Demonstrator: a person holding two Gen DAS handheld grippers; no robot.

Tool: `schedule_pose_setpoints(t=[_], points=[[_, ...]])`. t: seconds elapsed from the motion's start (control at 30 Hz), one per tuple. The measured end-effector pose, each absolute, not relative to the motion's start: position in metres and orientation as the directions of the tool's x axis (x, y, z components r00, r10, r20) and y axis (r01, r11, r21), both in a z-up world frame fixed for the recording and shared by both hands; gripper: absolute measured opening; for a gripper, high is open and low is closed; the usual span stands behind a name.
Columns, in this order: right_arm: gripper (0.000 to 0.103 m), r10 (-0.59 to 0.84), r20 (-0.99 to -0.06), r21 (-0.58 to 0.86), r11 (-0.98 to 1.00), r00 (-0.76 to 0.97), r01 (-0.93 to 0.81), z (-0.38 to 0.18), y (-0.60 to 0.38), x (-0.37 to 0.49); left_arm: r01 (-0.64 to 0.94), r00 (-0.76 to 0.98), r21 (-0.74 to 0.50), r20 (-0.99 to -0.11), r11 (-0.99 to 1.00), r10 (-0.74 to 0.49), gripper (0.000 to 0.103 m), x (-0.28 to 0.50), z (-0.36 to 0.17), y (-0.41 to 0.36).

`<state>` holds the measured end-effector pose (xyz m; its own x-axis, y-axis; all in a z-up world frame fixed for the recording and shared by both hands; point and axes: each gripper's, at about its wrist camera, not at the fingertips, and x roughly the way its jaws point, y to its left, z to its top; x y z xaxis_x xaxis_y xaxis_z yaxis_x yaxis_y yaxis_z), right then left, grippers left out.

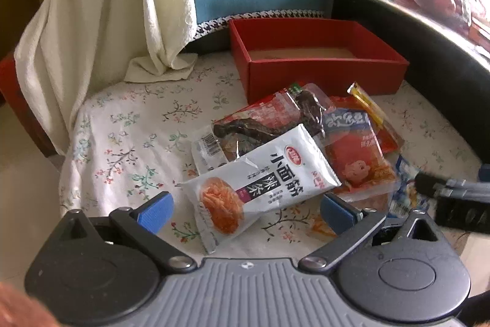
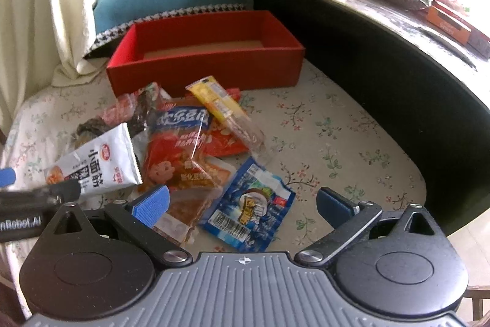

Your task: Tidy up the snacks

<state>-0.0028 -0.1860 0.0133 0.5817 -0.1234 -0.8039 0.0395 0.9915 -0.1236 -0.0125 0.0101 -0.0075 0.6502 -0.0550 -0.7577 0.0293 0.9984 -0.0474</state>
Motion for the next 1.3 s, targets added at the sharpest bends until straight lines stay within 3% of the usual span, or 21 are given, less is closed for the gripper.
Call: schedule_pose_setpoints(t=[1.3], points=[[0.103, -0.084, -0.848, -0.096, 0.995, 0.523, 0.004, 0.0, -0.182, 0.011, 0.023, 0.599, -0.028, -0.8, 0.999, -0.036, 0.096, 0.011, -0.019, 0.007]])
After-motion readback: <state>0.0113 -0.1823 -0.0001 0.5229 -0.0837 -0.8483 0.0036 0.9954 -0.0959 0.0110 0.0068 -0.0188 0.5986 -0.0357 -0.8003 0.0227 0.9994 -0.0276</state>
